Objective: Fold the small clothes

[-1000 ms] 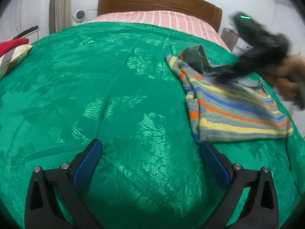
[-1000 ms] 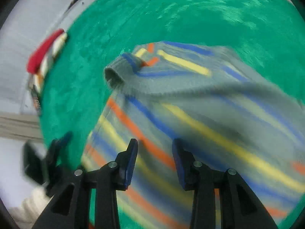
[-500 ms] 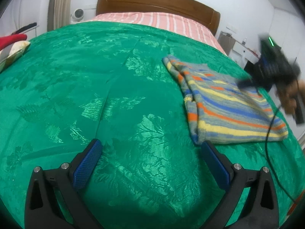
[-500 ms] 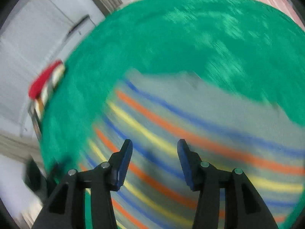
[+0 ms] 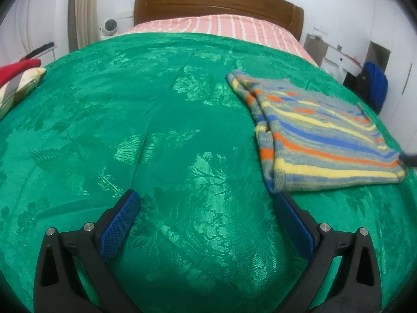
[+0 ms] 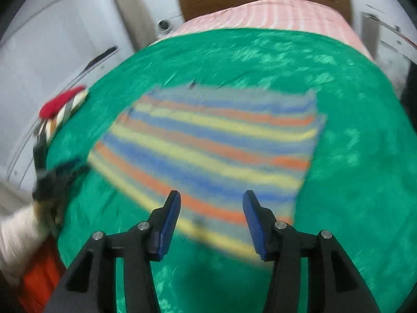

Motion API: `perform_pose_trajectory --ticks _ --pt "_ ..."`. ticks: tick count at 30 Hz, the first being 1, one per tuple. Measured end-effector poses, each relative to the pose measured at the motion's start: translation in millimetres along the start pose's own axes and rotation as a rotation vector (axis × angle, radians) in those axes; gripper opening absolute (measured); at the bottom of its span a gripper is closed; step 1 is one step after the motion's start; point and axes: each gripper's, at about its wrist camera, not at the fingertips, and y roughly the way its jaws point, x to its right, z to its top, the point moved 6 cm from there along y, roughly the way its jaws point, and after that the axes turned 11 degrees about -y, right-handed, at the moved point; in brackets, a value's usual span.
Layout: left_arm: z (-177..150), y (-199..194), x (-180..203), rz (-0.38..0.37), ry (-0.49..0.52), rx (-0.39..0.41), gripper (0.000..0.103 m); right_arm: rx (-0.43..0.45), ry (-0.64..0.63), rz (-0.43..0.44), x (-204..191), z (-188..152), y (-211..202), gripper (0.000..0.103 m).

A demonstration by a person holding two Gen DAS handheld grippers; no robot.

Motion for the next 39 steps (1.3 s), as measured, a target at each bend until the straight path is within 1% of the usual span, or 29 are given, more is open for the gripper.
perform_pose_trajectory --ticks 1,3,5,6,7,8,9,10,12,13,14,16,17,19,27,39 --pt "0 0 0 0.010 0.003 0.002 0.102 -0.026 0.008 -0.019 1 -15 11 0.050" --pt "-2 -1 0 0.026 0.008 0.006 0.102 -0.057 0.046 -0.072 9 -42 18 0.047" --pt "-3 -1 0 0.041 0.010 0.012 0.103 0.011 0.113 -0.096 27 -58 6 0.043" --pt "-3 -1 0 0.050 0.011 0.017 0.103 0.022 0.134 -0.112 32 -63 0 0.041" --pt "-3 -1 -1 0.053 0.013 0.018 0.103 0.034 0.145 -0.118 32 -67 -6 0.044" --pt "-3 0 0 0.057 0.015 0.017 0.103 0.009 0.145 -0.189 33 -74 -14 0.058" --pt "-3 0 -1 0.057 0.015 0.017 0.103 -0.019 0.144 -0.251 35 -82 -19 0.060" --pt "-3 0 -2 0.058 0.016 0.018 0.103 -0.013 0.145 -0.272 36 -89 -25 0.061" --pt "-3 0 -2 0.060 0.017 0.019 0.103 0.023 0.167 -0.277 37 -102 -37 0.067" --pt "-3 0 -2 0.061 0.018 0.019 0.103 0.035 0.181 -0.279 37 -110 -43 0.074" --pt "-4 1 -3 0.062 0.018 0.020 0.103 0.049 0.196 -0.277 37 -117 -45 0.077" --pt "-4 0 -1 0.063 0.018 0.020 0.103 0.089 0.201 -0.282 37 -129 -46 0.077" --pt "-4 0 -1 0.063 0.018 0.020 0.103 0.126 0.192 -0.292 31 -130 -43 0.078" --pt "-4 0 -1 0.063 0.018 0.020 0.103 0.154 0.192 -0.299 29 -135 -40 0.079" --pt "-4 0 -2 0.061 0.015 0.022 0.103 0.192 0.203 -0.270 30 -137 -39 0.081" --pt "-3 0 -5 0.056 0.009 0.025 0.103 0.207 0.196 -0.276 27 -138 -37 0.081"
